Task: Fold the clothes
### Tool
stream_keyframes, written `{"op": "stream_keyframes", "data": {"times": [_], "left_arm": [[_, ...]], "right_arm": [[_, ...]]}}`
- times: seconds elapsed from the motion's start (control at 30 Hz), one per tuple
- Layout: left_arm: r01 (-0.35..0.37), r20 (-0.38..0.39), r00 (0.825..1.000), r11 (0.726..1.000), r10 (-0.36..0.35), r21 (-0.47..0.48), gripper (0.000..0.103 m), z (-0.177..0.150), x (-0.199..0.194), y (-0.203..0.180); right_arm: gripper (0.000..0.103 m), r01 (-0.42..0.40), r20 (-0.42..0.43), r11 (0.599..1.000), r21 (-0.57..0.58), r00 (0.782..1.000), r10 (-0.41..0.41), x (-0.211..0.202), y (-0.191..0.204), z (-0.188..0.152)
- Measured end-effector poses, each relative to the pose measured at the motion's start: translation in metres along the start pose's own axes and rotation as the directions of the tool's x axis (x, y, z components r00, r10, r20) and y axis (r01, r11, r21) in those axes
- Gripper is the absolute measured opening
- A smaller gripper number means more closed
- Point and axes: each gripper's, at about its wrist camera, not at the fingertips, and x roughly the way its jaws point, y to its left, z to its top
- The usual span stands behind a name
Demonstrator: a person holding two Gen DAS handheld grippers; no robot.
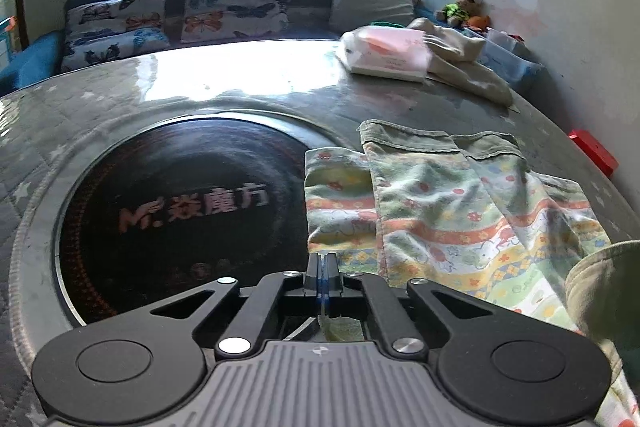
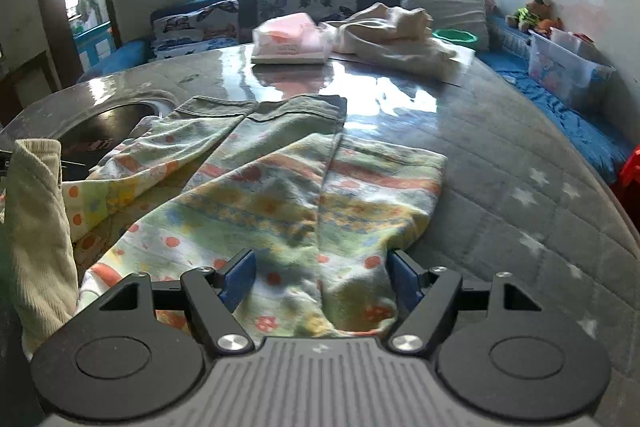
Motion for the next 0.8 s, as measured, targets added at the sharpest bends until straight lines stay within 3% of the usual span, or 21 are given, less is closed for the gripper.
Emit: {"op": "stream_keyframes", "data": {"times": [0.27,0.53,0.67,0.8], "left_arm": [[-0.119,0.036,0.992,0.992,0.121,-0.052,0.001,0.001,-0.013,0.048],[-0.265,0.035,0.962,0.955,0.272,-0.133,0.001,0.008,-0.025,0.113],[-0.283,0.025,0.957,0.948,0.29,-0.146,0.002,0.012,-0.033,0.13],[-0.216,0.052,0.972,0.963,0.227,-0.164,0.005,0.01,-0.057,0.135]], "right_arm": [[0.074,-0.062,0.014,0.995,-0.079,0.998,0.063,0.032,0.049,0.025],[0.074,-0.19,-0.004,0.964,-0.185,0.981,0.193,0.073,0.112,0.058],[0.073,-0.216,-0.016,0.953,-0.213,0.976,0.217,0.078,0.129,0.072],[0.073,-0.276,0.029,0.939,-0.206,0.957,0.287,0.052,0.13,0.085]]}}
